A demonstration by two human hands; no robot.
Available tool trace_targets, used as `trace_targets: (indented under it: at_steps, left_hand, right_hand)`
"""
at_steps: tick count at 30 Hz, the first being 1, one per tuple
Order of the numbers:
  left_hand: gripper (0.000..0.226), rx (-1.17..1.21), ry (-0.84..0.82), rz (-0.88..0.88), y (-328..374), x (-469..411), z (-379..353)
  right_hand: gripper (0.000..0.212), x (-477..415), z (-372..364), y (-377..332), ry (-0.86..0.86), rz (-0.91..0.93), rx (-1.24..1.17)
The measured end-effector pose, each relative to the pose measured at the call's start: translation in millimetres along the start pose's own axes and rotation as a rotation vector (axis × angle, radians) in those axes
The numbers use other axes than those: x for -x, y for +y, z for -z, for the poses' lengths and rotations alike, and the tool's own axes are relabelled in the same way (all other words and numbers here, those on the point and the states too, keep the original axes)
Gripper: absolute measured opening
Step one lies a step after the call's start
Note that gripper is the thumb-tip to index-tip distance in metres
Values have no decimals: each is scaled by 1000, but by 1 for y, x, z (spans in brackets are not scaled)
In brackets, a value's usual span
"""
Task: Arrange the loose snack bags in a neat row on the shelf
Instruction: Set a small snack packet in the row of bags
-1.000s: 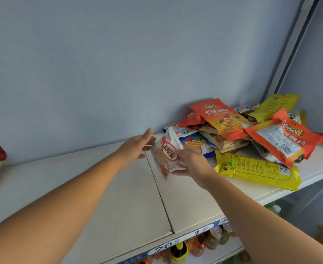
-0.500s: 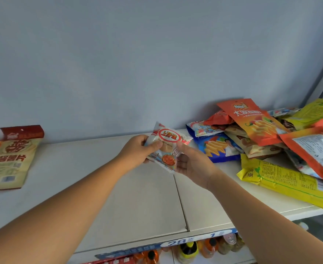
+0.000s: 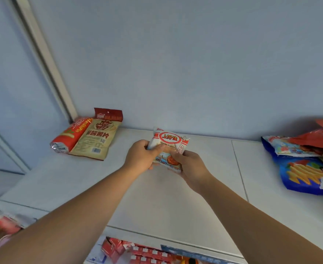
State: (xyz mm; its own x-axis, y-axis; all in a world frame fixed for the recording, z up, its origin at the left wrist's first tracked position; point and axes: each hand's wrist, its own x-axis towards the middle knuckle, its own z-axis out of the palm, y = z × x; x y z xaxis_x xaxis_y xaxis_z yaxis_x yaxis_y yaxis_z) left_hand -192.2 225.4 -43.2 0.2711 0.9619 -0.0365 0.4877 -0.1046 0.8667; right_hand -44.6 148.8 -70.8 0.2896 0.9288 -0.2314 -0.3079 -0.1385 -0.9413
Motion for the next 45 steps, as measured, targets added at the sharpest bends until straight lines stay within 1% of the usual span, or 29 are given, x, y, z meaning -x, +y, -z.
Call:
trace_targets:
  at_steps: [3,5,7,9,10,11,14,16,20,24,26,29,30,33,41,45]
  left_hand:
    - [55,-94,23,-12,-19,-26,37]
    - [61,-172,72,-20,-32,-43,65]
    - [49,-209,81,-43,-46,-57,94]
    - [25,-199,53,-75,-60,-69,120]
    - [13,-195,33,-92,-66,-74,131]
    - [9,-195,10,-103,-71,-79,141]
    - [13,-167,-59,-101,-83,-89,159]
    - [15,-155,-101,-123,-87,-93,166]
    - [13,-146,-181,-196,-91,-98,170]
    - [13,-133,-237,-227,-82,-103,162]
    - [11,-142,-254,-241,-72,-104,152]
    - [12,-130,-274,-271,-54,-104,130]
    - [13,-129,-283,-274,-47,-103,119]
    - [16,-120,-340,-282,-28,-98,77]
    - [12,-154,-556,-346,46,-54,-75]
    - [11,-162,-643,-359,81,-26,-145]
  right_hand:
    - [6,-32,-39,2,131,21,150]
    - [10,-57,-65,5,197,30,219]
    - [21,-81,-88,8,247,33,282]
    - [30,-103,-107,8,281,33,366]
    - [29,-112,-115,8,289,31,395]
    - [27,-121,-123,8,300,31,414]
    - [19,-145,-147,6,327,39,453]
    - [19,-158,-160,6,340,27,462]
    - [27,-174,-168,8,396,-27,485]
    - [33,-171,-165,7,445,1,636]
    - [39,-161,-159,1,441,15,700]
    - [57,-139,-135,-10,415,54,801]
    - [59,-130,-122,-12,415,68,849]
    - [56,-97,-72,-15,448,81,934]
    - [54,9,102,-33,699,20,1053]
    - [54,42,179,-51,803,8,1153]
